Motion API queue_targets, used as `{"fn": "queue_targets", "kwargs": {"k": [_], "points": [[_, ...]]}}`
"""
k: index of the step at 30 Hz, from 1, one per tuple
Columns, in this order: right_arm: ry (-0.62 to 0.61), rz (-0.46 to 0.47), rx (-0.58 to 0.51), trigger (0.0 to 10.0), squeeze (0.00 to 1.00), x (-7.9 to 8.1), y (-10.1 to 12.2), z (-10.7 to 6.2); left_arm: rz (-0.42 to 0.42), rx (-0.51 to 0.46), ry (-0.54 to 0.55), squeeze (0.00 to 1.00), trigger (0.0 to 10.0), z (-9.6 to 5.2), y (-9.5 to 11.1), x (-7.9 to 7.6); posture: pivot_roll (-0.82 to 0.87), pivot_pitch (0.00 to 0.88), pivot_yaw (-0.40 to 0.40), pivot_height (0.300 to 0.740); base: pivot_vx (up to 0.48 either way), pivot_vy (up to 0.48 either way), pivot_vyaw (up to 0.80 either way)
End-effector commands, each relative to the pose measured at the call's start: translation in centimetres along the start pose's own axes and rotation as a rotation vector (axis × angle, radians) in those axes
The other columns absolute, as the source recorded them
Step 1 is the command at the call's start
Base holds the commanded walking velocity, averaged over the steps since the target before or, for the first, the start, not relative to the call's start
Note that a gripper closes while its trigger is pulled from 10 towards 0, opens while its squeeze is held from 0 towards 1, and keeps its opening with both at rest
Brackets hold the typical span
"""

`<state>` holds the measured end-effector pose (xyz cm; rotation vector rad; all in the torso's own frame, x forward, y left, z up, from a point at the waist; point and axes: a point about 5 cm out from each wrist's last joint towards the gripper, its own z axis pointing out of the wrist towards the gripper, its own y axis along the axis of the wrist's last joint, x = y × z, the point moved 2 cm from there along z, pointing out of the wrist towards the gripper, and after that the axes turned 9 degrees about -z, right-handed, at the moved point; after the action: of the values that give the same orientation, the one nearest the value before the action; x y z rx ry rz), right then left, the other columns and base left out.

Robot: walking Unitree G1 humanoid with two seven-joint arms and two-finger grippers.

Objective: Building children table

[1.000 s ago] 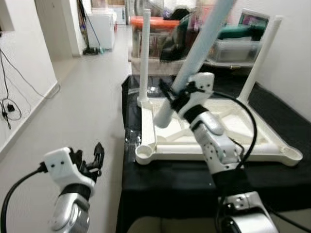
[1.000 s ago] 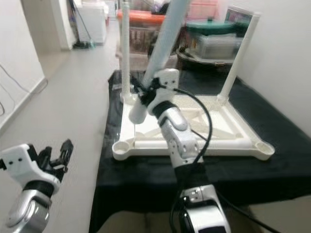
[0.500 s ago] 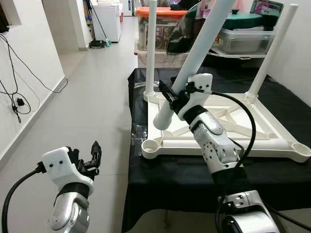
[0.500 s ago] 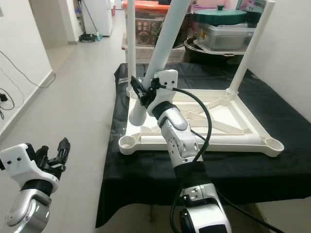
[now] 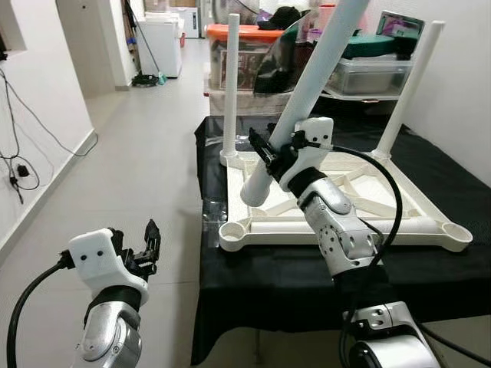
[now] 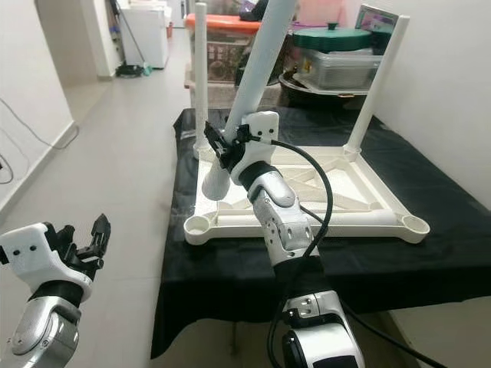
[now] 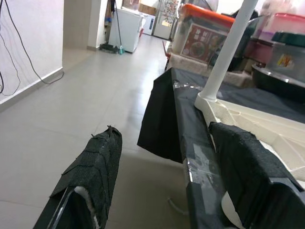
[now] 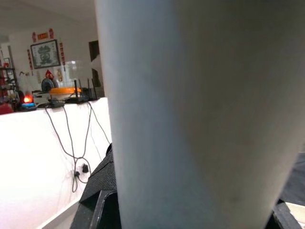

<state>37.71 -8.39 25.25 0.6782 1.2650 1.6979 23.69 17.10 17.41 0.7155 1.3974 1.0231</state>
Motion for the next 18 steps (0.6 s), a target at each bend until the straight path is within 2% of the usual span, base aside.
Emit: {"fn": "queue_targets", "kwargs": {"k": [1, 10, 13, 18], "points": [[0.003, -0.019, -0.019, 10.0, 0.00, 0.10, 0.33, 0.07, 0.020, 0.011, 0.005, 0.00, 10.0, -0.05, -0.29, 0.15, -0.02, 0.022, -0.048, 0.740, 0.319, 0.000, 0.00], [-0.001, -0.017, -0.020, 10.0, 0.00, 0.01, 0.33, 0.07, 0.003, 0.013, 0.004, 0.00, 10.0, -0.08, -0.44, 0.00, -0.02, 0.022, -0.048, 0.740, 0.319, 0.000, 0.00], [-0.002, -0.018, -0.021, 10.0, 0.00, 0.03, 0.34, 0.07, -0.016, 0.011, 0.011, 0.00, 10.0, -0.11, -0.40, 0.10, -0.02, 0.027, -0.046, 0.740, 0.000, 0.000, 0.00], [-0.002, -0.015, -0.024, 10.0, 0.00, -0.04, 0.43, 0.12, -0.001, 0.023, 0.026, 0.00, 10.0, -0.08, -0.63, 0.42, -0.02, 0.027, -0.046, 0.740, 0.000, 0.000, 0.00]]}}
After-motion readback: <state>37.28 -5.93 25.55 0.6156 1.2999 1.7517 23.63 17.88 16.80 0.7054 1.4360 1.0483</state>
